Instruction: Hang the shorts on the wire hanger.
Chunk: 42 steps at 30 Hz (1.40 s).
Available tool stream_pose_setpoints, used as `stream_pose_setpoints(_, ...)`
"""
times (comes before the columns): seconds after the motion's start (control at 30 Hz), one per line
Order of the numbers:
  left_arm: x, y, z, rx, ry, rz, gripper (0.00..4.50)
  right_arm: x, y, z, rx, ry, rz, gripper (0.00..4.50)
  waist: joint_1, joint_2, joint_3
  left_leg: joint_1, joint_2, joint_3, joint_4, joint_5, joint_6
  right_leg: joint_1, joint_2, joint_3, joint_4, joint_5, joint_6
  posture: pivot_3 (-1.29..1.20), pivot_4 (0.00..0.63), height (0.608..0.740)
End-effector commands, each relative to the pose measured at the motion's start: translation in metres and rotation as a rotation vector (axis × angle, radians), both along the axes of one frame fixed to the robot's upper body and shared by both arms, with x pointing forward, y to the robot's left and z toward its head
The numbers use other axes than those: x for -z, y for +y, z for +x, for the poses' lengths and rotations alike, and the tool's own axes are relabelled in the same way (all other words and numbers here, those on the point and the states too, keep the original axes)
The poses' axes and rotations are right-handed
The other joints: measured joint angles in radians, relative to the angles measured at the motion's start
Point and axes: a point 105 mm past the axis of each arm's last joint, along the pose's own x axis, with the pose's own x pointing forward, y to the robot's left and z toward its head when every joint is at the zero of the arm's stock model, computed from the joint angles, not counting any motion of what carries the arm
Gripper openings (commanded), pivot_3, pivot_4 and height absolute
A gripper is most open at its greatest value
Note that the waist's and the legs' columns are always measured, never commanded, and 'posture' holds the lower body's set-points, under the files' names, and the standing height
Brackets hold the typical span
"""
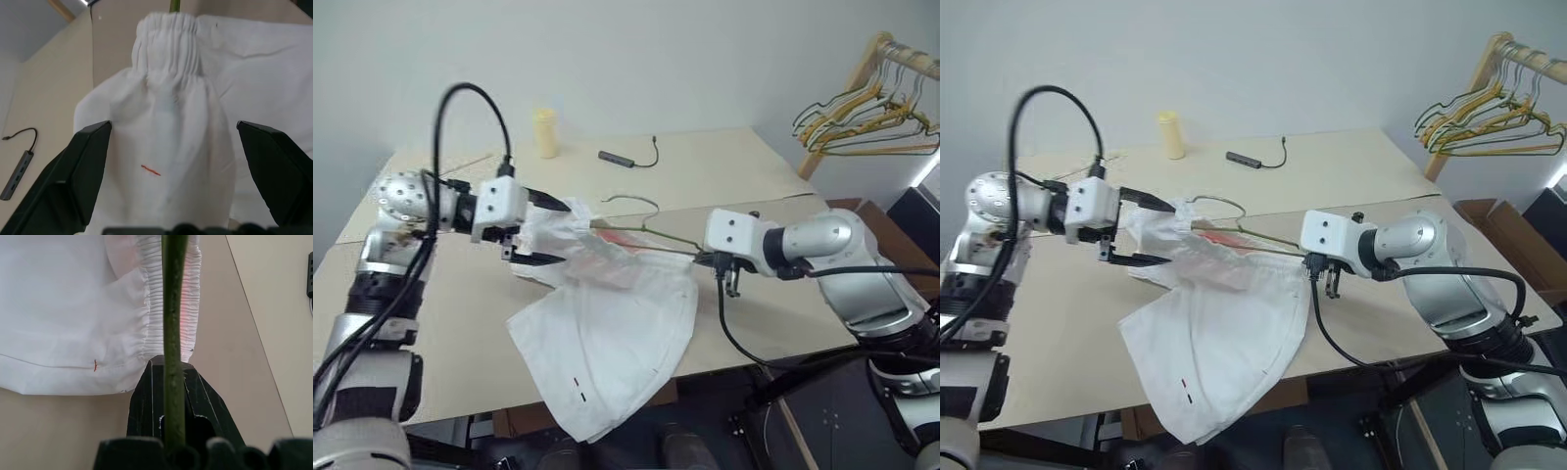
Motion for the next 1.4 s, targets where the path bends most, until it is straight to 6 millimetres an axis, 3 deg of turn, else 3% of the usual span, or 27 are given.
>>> stream_pose_setpoints(0.03, 0.0, -0.004, 0.009, 0.01, -0.055, 0.066, 4.46, -0.017, 0.007, -0.003, -0.026, -0.033, 0.006, 0.0, -0.01, 0.0, 0.0, 0.0, 0.0, 0.0, 0.0, 0.0, 0.0, 0.0, 0.0, 0.0, 0.0, 0.0, 0.0, -0.17, 0.0, 0.74)
stream_pose_setpoints(0.13, 0.007, -0.009, 0.013, 0.023, -0.054, 0.083, 3.83, -0.02, 0.011, -0.006, -0.032, -0.003, 0.018, 0.0, -0.025, 0.0, 0.0, 0.0, 0.0, 0.0, 0.0, 0.0, 0.0, 0.0, 0.0, 0.0, 0.0, 0.0, 0.0, -0.18, 0.0, 0.74)
stream_pose_setpoints(0.47, 0.01, -0.015, 0.016, 0.034, -0.043, 0.059, 0.44, -0.035, 0.021, -0.013, -0.063, 0.058, 0.087, 0.0, -0.062, 0.0, 0.0, 0.0, 0.0, -0.005, 0.0, 0.0, 0.0, 0.0, 0.0, 0.001, 0.001, 0.0, 0.001, -0.19, 0.0, 0.74)
stream_pose_setpoints(0.53, 0.01, -0.015, 0.016, 0.032, -0.042, 0.055, 0.04, -0.037, 0.023, -0.014, -0.075, 0.065, 0.099, 0.0, -0.066, 0.0, 0.0, 0.0, 0.0, -0.009, 0.0, 0.0, 0.0, 0.0, 0.0, 0.001, 0.001, 0.001, 0.001, -0.19, 0.0, 0.74)
stream_pose_setpoints(0.67, 0.008, -0.015, 0.016, 0.021, -0.032, 0.024, 0.04, -0.041, 0.026, -0.015, -0.103, 0.045, 0.129, 0.0, -0.073, 0.0, 0.0, 0.0, -0.001, -0.01, 0.0, 0.0, 0.0, 0.0, -0.001, 0.001, 0.001, 0.001, 0.002, -0.19, 0.0, 0.74)
stream_pose_setpoints(0.87, 0.007, -0.01, 0.015, -0.005, -0.01, -0.017, 0.0, -0.043, 0.013, -0.008, -0.061, 0.032, 0.136, 1.87, -0.079, 0.0, 0.0, 0.0, -0.001, -0.012, 0.0, 0.0, 0.0, 0.0, -0.001, 0.001, 0.001, 0.001, 0.002, -0.18, 0.0, 0.74)
stream_pose_setpoints(1.1, 0.009, 0.016, 0.009, -0.117, 0.055, -0.082, 0.0, -0.052, -0.045, 0.011, 0.215, -0.032, 0.313, 4.38, -0.08, 0.0, 0.0, 0.0, -0.001, -0.012, 0.0, 0.0, 0.0, 0.0, -0.001, 0.001, 0.001, 0.001, 0.002, -0.18, 0.003, 0.74)
stream_pose_setpoints(1.2, 0.01, 0.024, 0.006, -0.154, 0.077, -0.102, 0.0, -0.049, -0.064, 0.012, 0.307, -0.049, 0.418, 4.48, -0.079, 0.0, 0.0, 0.0, -0.001, -0.012, 0.0, 0.0, 0.0, 0.0, -0.001, 0.001, 0.002, 0.001, 0.002, -0.18, 0.011, 0.74)
stream_pose_setpoints(1.27, 0.01, 0.029, 0.006, -0.183, 0.087, -0.114, 0.0, -0.035, -0.076, 0.01, 0.371, -0.01, 0.485, 4.48, -0.077, -0.001, 0.0, 0.001, -0.001, -0.012, 0.0, 0.0, 0.0, 0.001, -0.001, 0.001, 0.002, 0.001, 0.003, -0.18, 0.018, 0.74)
stream_pose_setpoints(1.4, 0.011, 0.031, 0.006, -0.212, 0.08, -0.117, 0.0, -0.001, -0.07, 0.002, 0.407, 0.147, 0.599, 4.48, -0.075, -0.001, -0.001, 0.001, -0.001, -0.013, 0.0, 0.0, 0.0, 0.002, -0.001, 0.001, 0.002, 0.001, 0.003, -0.18, 0.021, 0.74)
